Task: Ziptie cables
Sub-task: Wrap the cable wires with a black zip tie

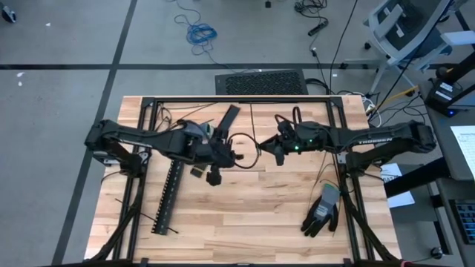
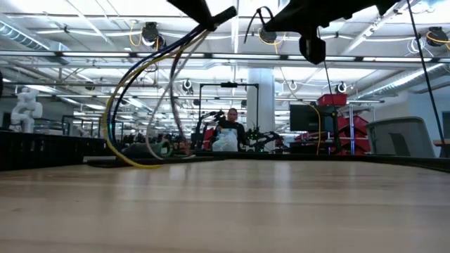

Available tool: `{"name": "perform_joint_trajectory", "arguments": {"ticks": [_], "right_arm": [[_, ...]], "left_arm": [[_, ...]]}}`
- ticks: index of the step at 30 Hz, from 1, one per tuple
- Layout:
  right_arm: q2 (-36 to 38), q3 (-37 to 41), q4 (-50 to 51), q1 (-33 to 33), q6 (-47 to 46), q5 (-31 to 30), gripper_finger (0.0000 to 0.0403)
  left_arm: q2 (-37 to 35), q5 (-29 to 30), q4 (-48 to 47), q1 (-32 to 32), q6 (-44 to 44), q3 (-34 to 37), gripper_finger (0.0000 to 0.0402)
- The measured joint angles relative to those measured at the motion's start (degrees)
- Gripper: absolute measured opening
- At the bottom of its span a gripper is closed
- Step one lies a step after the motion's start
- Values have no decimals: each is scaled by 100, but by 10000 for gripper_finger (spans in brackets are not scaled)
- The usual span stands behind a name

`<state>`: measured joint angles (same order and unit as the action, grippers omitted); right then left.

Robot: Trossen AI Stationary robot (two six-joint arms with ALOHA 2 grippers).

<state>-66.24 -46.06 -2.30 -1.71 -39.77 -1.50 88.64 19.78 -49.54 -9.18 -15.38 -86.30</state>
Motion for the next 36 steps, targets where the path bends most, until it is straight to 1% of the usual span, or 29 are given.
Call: {"name": "perform_joint_trajectory", "arguments": {"ticks": [4,7,9,11,13,20,28,36], "right_arm": [[-2,0,-157,158,-46,59,0],[-93,-7,-310,258,-405,155,0],[-234,-7,-286,350,-485,-4,0],[-374,-2,-397,391,-478,-177,0],[-485,-4,-589,389,-524,-178,0],[-574,-2,-1150,350,-461,-472,0],[-586,-2,-758,353,-557,-306,0],[-593,-2,-696,373,-563,-461,0]], "left_arm": [[-171,264,19,-26,136,236,23],[-121,405,201,-32,295,327,23],[-25,419,629,-32,291,327,24],[16,416,862,-47,294,327,24],[74,463,1053,-47,296,321,24],[213,467,982,-94,307,323,24],[213,471,1180,-105,302,323,24],[213,471,1310,-91,255,323,25]]}}
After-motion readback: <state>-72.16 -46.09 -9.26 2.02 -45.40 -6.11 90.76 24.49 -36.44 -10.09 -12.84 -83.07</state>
